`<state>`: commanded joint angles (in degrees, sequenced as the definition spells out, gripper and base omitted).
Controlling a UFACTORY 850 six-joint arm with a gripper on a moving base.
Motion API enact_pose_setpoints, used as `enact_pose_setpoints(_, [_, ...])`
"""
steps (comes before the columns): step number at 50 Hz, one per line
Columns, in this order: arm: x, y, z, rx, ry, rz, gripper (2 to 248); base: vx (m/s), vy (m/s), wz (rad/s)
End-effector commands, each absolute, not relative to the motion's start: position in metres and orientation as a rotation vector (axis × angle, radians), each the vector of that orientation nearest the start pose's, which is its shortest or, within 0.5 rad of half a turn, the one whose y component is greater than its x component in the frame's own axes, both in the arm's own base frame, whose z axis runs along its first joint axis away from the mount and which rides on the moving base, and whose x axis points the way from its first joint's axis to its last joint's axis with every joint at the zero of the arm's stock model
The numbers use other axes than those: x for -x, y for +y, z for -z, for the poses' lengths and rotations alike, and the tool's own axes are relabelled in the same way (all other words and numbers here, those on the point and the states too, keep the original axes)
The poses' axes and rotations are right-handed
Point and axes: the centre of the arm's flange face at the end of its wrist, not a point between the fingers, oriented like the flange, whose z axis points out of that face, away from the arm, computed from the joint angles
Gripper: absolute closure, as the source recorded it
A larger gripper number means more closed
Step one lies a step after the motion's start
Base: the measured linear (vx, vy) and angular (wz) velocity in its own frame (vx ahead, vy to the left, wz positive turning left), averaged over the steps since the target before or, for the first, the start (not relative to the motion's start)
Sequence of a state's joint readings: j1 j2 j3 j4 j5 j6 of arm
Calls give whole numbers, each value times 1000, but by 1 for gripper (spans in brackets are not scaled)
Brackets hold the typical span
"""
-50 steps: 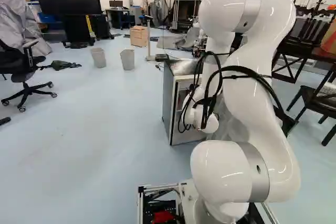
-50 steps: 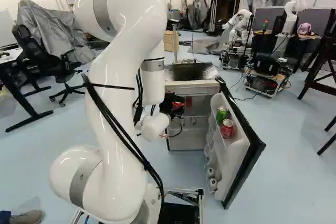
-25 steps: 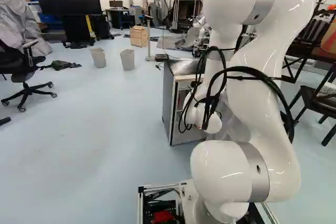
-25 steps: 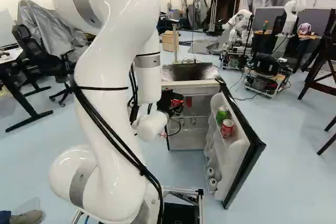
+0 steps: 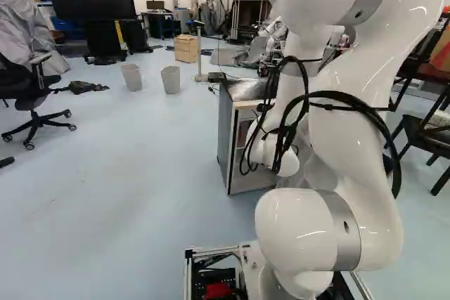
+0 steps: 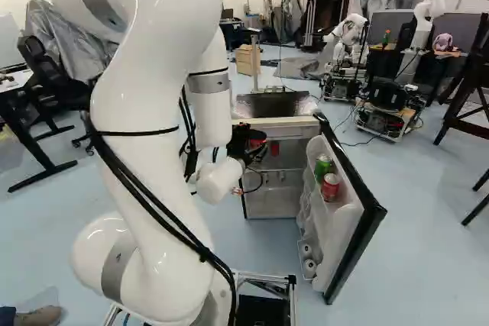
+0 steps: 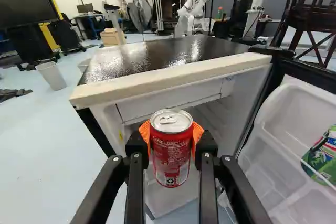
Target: Grab a drink from the fridge
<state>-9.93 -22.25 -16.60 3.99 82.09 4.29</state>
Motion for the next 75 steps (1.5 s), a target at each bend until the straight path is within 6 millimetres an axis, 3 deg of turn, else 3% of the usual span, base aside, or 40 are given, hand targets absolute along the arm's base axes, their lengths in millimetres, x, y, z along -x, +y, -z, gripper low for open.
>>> enact_pose_setpoints(75, [-338,-64,-327,2428,393,2115,154,0,0,0])
